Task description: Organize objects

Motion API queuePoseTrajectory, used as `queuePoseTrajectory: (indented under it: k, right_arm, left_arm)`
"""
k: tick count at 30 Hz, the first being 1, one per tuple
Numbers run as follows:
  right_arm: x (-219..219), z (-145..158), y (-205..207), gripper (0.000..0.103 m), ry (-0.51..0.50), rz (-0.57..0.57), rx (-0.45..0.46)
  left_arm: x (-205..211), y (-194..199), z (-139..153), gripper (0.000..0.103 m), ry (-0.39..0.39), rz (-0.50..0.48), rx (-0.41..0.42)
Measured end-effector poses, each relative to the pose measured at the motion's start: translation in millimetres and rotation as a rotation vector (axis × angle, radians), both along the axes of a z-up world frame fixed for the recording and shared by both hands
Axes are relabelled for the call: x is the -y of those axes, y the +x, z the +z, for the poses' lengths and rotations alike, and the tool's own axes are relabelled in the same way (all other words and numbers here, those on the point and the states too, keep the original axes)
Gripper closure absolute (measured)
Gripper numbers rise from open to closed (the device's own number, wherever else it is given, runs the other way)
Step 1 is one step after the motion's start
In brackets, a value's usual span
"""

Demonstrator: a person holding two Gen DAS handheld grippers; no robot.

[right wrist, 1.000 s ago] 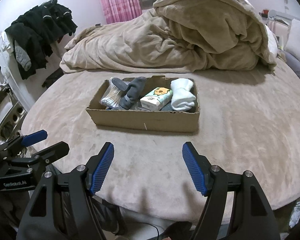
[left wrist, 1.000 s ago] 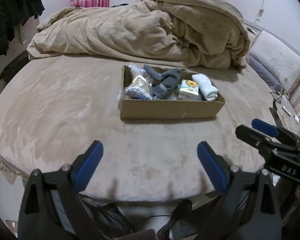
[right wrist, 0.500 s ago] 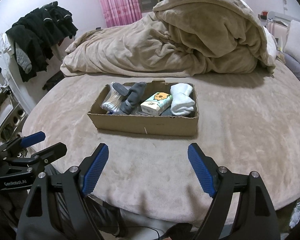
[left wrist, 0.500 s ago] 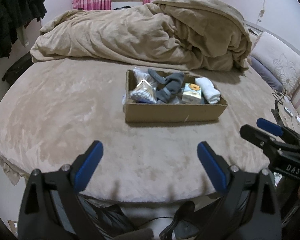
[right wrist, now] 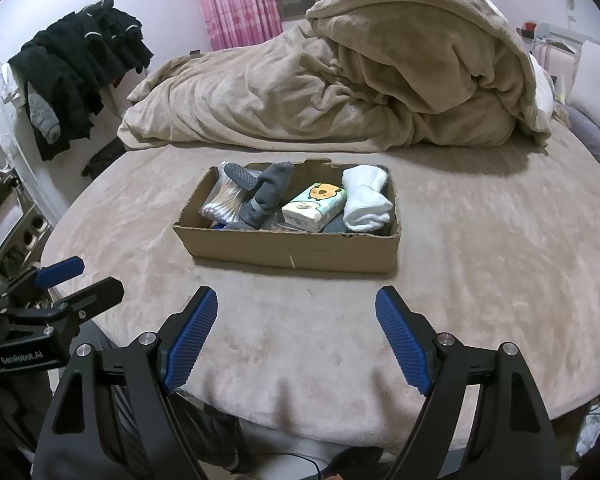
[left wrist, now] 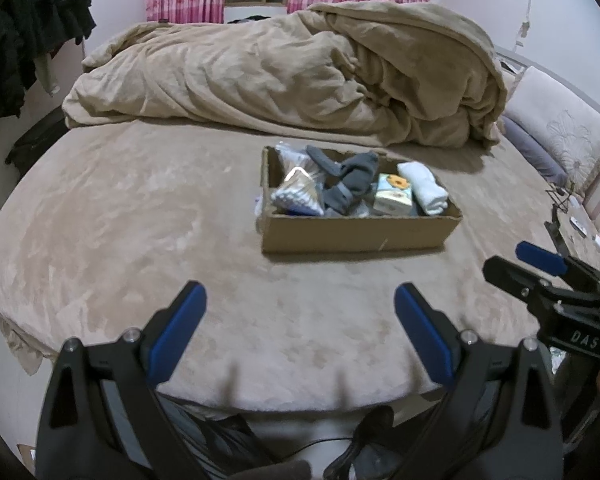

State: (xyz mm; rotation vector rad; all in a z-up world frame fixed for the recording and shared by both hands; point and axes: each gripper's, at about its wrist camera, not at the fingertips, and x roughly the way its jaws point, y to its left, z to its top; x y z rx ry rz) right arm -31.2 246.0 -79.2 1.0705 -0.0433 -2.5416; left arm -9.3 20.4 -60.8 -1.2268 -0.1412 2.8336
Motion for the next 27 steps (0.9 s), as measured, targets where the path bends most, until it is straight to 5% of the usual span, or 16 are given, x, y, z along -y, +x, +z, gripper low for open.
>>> queuePoseTrajectory:
  k: [27]
  right_arm:
    - [13, 0, -4, 0.019, 0.022, -0.001, 0.004]
  left_arm:
    - [11, -1, 3, 0.007, 0.024, -0.003, -0.008]
